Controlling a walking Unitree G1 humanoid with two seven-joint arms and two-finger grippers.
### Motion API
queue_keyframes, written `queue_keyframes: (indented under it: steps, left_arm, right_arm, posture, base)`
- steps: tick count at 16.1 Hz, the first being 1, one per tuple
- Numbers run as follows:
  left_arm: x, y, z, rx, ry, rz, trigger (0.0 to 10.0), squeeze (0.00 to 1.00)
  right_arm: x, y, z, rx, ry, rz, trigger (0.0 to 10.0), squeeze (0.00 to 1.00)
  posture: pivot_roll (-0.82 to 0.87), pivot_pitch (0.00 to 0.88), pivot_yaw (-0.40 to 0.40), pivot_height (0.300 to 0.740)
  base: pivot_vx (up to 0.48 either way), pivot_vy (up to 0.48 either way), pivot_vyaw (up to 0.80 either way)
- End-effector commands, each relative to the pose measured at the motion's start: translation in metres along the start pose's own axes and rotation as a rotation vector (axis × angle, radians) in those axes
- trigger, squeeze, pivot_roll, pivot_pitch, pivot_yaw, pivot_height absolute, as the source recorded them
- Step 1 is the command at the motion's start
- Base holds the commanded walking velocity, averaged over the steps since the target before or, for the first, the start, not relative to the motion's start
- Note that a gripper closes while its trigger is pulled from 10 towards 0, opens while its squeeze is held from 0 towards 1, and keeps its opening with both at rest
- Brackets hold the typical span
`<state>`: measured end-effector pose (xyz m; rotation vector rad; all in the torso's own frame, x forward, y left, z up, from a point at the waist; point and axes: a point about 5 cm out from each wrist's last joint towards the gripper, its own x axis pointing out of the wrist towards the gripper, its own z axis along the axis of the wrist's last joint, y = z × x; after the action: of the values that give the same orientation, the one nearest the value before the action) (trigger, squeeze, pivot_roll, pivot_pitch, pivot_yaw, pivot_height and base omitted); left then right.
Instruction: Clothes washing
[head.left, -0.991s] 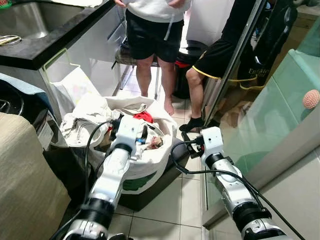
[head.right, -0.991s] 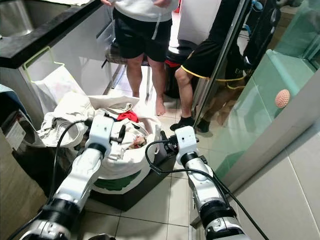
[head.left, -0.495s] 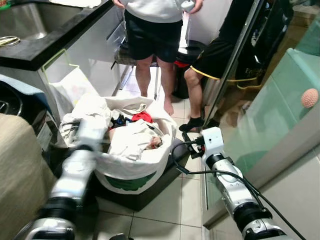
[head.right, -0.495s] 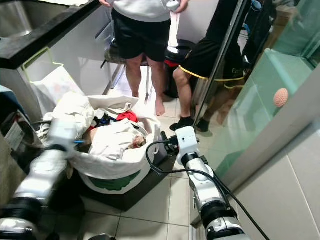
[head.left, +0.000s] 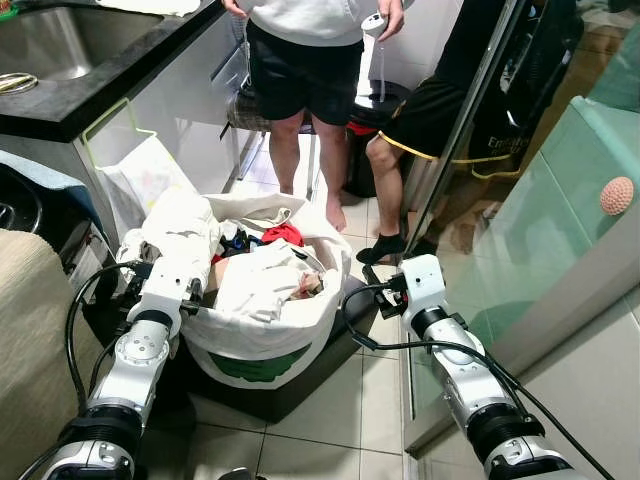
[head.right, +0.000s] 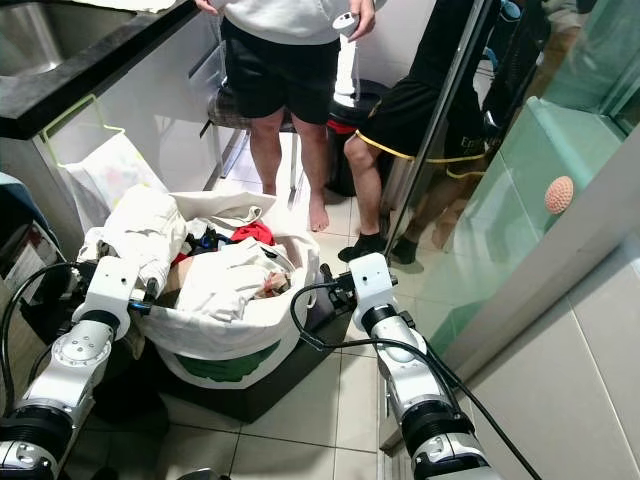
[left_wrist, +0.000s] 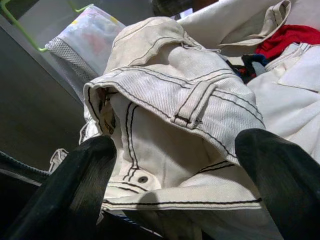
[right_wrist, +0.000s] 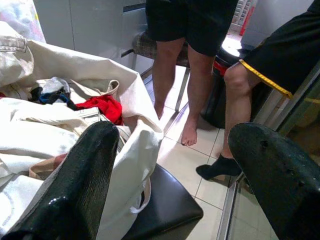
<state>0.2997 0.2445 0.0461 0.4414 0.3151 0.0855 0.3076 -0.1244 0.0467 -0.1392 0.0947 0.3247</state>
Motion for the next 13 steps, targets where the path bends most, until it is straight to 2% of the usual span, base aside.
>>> queue_keyframes:
  steps: [1,10,11,13]
  left_arm:
    - [-0.002,-0.012,-0.005,-0.002,0.014,-0.047,10.0,0.0]
    - [-0.003,-0.033,-0.007,-0.09,0.034,-0.123,10.0,0.0]
    - [-0.005,-0.041,-0.008,-0.116,0.038,-0.158,0.0,0.0]
    - [-0.005,-0.043,-0.006,-0.119,0.033,-0.16,0.0,0.0]
  right_arm:
    - [0.0,-0.005,0.001,-0.004,-0.009,-0.015,10.0,0.0]
    - [0.001,-0.002,0.001,-0.001,-0.005,-0.013,10.0,0.0]
    - [0.002,-0.002,0.002,-0.001,-0.008,-0.013,10.0,0.0]
    - [0.002,-0.003,0.002,-0.002,-0.009,-0.013,10.0,0.0]
  posture:
    - [0.07,0.0,-0.034,0.74]
    - [0.08,0.0,-0.037,0.74]
    - [0.08,0.0,-0.038,0.74]
    - [0.08,0.0,-0.038,0.74]
  base:
    - [0.0,0.0,0.0]
    - [0.0,0.0,0.0]
    - [0.0,0.0,0.0]
    - [0.0,0.0,0.0]
